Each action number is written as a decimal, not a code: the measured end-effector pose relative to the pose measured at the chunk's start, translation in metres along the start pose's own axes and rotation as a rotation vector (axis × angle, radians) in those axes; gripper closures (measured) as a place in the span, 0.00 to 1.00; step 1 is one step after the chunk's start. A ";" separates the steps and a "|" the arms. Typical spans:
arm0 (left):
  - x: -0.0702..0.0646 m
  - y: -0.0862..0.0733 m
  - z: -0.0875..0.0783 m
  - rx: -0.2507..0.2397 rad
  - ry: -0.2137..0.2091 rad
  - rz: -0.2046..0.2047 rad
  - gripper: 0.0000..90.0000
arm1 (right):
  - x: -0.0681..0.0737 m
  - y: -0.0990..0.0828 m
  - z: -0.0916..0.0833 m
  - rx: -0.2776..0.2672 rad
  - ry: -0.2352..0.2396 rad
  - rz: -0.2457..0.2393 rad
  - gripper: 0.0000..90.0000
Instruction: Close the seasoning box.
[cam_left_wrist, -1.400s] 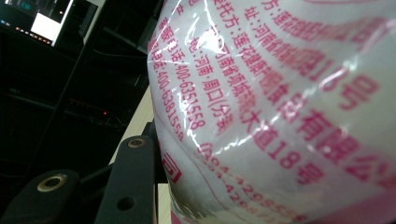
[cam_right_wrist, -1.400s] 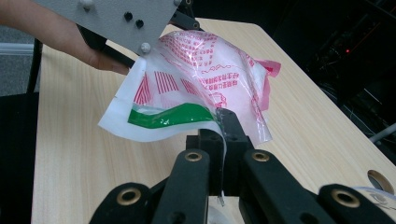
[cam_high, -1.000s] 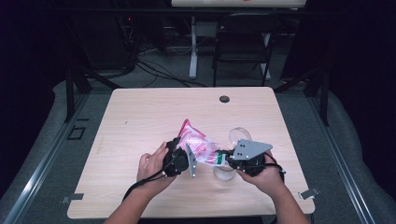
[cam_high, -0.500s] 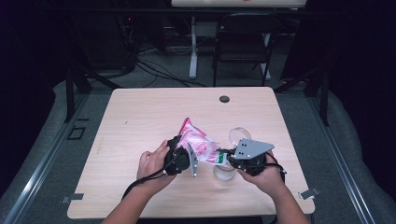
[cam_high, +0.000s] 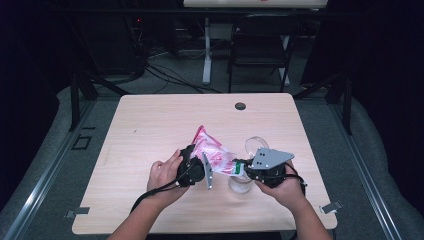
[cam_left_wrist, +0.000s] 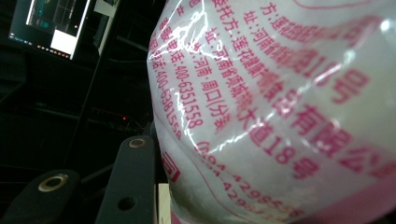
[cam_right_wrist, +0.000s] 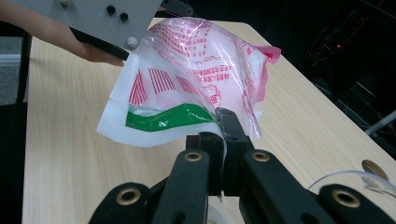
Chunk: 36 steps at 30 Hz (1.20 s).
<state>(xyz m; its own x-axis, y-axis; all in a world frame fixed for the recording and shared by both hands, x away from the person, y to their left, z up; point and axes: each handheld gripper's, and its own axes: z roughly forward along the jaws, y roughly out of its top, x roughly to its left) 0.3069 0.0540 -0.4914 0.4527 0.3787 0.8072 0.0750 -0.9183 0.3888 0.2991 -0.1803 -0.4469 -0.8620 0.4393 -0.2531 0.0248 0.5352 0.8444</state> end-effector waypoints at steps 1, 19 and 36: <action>0.000 0.000 0.000 0.002 0.000 -0.001 0.67 | 0.000 0.000 0.000 0.001 0.000 0.000 1.00; 0.001 0.003 0.000 -0.003 0.019 0.025 0.67 | -0.002 -0.002 -0.001 -0.005 -0.005 0.022 1.00; 0.001 0.008 -0.003 -0.005 0.049 0.078 0.68 | -0.003 -0.004 -0.004 -0.011 -0.013 0.033 1.00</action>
<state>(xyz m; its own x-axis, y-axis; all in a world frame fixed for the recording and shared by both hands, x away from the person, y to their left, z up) 0.3059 0.0474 -0.4860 0.4128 0.3109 0.8561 0.0368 -0.9449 0.3254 0.3002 -0.1867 -0.4480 -0.8540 0.4661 -0.2313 0.0475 0.5124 0.8574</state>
